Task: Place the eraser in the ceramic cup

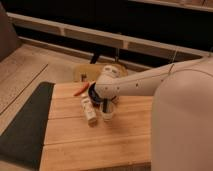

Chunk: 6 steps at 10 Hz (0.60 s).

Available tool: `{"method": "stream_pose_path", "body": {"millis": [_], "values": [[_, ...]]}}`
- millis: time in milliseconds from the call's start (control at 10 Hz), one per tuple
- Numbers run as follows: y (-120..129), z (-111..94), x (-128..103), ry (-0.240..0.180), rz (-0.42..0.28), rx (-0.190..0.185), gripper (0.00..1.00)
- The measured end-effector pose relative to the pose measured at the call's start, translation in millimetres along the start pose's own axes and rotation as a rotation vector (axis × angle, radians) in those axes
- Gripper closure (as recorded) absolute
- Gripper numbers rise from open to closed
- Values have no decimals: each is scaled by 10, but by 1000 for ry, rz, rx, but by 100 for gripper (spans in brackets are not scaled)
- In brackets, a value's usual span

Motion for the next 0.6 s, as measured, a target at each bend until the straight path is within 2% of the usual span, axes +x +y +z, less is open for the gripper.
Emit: {"method": "stream_pose_path", "body": {"millis": [300,600], "values": [[-19,-18,12,3,2,-2,23],[-71,-24,12,2,7,3,21]]}}
